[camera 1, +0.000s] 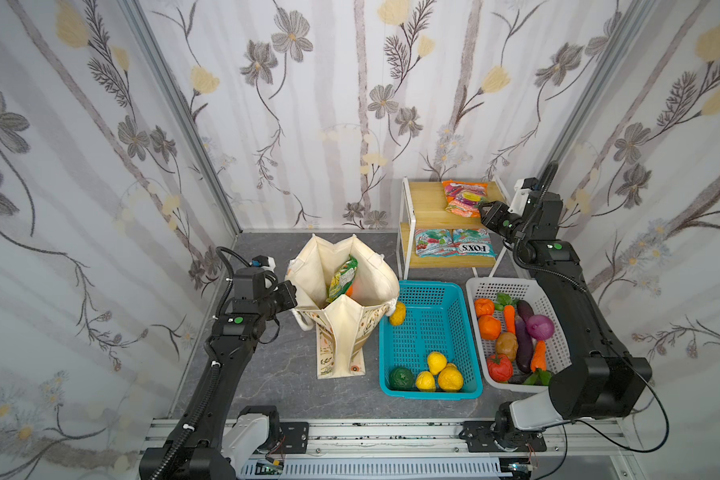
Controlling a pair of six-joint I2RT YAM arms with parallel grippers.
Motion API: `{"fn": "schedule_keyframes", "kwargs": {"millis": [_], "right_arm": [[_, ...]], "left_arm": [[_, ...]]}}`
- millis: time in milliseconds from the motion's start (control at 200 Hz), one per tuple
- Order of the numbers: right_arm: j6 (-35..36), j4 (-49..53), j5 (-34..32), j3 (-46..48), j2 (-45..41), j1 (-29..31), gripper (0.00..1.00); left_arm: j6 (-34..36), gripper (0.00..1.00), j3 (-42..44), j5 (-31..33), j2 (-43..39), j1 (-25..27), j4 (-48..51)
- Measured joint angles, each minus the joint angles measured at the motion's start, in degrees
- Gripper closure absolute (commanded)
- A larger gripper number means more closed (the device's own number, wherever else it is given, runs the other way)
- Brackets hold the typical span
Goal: Place the food into the grocery bag and tie it
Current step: 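Close the right gripper on the bag's top edge and lift it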
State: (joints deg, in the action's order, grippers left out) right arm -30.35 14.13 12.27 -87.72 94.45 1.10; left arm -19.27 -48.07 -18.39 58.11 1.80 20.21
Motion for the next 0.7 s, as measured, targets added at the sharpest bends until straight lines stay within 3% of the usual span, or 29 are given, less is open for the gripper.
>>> {"fn": "schedule_keyframes", "kwargs": {"millis": [95,185,335,520,699], "right_arm": [[-0.68,-0.72,0.04,0.37,0.11,0.0,0.54],[-0.74,-1.68,0.5,0.74,0.35,0.0,0.59],[-1.75,-2.03,0.9,1.38,0.48,0.0,0.84],[-2.14,-2.69,1.36,1.38,0.33,0.0,1.0],[-2.16,-1.49,2.38,0.79,-0.59,0.15,1.0]], "left_arm": [[0.02,1.0,0.11,0.04,-0.22,0.02,0.02],[0.04,1.0,0.2,0.17,-0.28,0.0,0.02],[0.17,1.0,0.2,0.17,-0.33,0.02,0.02],[0.2,1.0,0.2,0.17,-0.31,0.02,0.02],[0.2,1.0,0.2,0.17,-0.2,0.02,0.0]]}}
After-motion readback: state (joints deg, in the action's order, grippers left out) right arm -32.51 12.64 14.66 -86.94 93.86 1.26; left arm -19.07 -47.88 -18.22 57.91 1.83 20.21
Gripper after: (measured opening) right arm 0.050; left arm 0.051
